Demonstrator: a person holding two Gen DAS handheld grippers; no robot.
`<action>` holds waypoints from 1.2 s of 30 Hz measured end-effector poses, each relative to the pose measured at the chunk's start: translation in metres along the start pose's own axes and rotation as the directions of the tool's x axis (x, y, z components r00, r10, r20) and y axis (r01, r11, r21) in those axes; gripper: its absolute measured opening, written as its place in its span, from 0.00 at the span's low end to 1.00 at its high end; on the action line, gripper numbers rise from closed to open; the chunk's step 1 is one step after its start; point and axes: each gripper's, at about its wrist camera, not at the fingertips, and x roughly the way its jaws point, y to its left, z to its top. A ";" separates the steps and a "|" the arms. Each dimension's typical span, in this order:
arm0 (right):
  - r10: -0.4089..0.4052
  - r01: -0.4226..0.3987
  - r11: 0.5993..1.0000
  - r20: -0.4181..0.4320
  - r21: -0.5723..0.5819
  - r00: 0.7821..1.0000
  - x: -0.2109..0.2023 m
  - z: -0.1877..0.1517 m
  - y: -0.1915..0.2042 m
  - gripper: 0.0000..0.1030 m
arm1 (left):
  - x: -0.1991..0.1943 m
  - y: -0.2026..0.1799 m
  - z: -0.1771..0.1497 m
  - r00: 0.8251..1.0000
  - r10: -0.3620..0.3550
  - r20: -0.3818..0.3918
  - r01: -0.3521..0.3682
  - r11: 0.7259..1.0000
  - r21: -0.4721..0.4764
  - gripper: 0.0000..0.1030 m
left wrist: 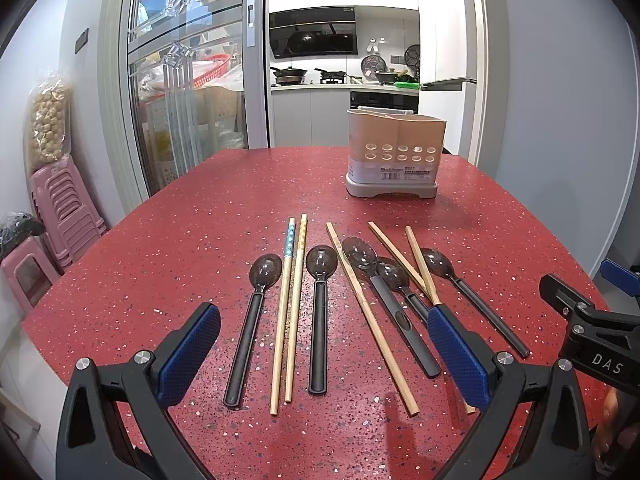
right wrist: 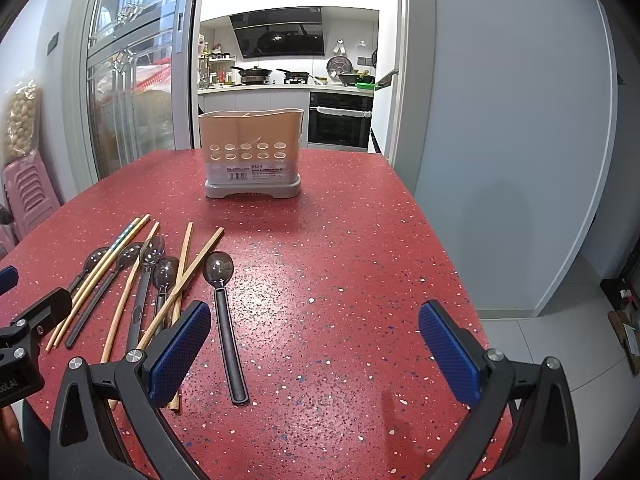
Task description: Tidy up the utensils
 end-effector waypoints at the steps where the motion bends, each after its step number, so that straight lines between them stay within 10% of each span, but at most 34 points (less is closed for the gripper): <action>1: 0.001 -0.001 1.000 0.000 -0.001 1.000 0.000 0.000 -0.001 1.00 | 0.000 0.000 0.000 1.000 0.000 0.000 0.000 1.000 0.000 1.00; 36: 0.000 0.000 1.000 -0.004 0.000 1.000 0.000 -0.001 0.001 1.00 | -0.003 -0.001 -0.002 1.000 -0.004 -0.009 0.004 1.000 -0.004 1.00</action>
